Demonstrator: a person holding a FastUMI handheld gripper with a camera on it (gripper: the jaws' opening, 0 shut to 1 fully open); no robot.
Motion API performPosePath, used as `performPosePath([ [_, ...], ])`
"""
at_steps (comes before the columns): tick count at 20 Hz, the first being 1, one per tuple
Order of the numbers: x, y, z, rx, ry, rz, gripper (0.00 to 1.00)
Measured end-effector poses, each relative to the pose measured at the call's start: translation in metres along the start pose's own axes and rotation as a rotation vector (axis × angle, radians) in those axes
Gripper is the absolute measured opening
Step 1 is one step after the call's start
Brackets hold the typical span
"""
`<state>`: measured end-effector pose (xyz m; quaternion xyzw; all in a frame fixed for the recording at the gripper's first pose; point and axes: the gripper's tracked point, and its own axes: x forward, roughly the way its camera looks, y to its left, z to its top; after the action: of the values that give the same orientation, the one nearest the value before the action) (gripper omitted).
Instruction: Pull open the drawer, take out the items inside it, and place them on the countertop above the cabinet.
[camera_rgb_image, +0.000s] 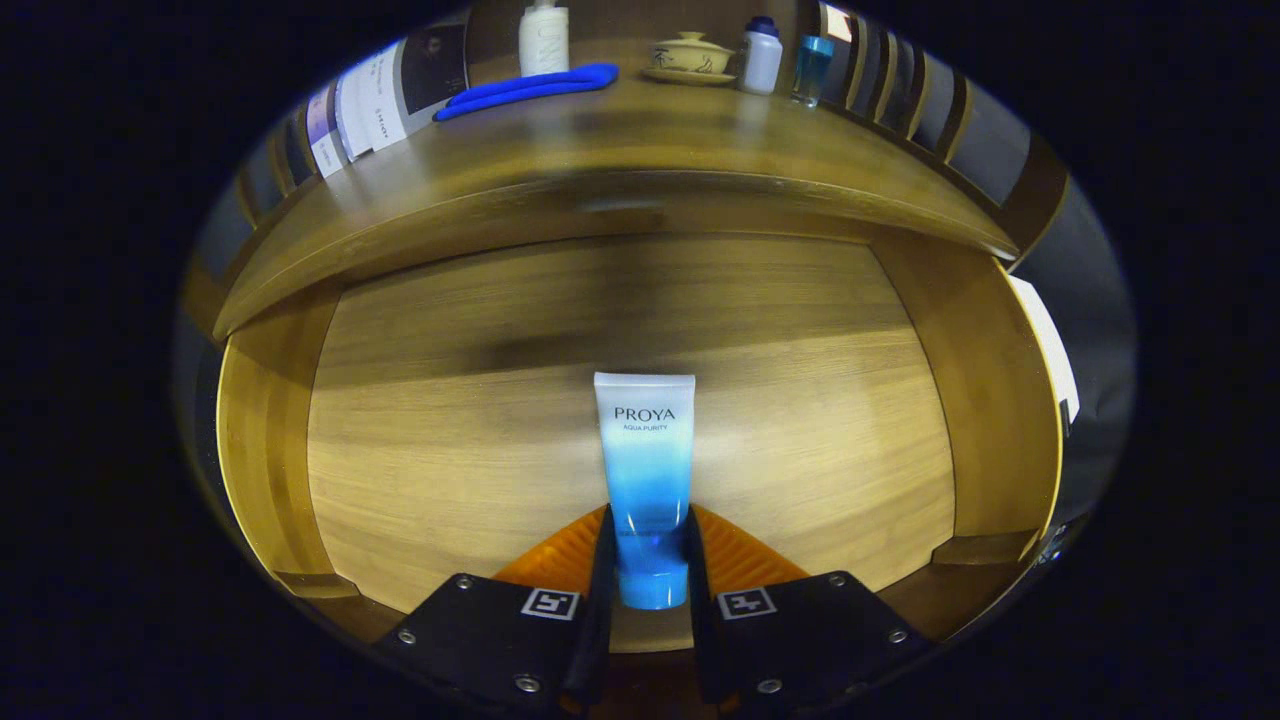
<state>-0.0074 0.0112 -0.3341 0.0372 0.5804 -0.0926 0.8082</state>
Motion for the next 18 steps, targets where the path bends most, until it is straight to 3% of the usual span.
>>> performPosePath([
  [10,-0.073,0.017,-0.011,-0.146,-0.159,-0.044,0.36],
  [18,-0.126,0.017,0.052,-0.149,-0.343,-0.068,0.35],
])
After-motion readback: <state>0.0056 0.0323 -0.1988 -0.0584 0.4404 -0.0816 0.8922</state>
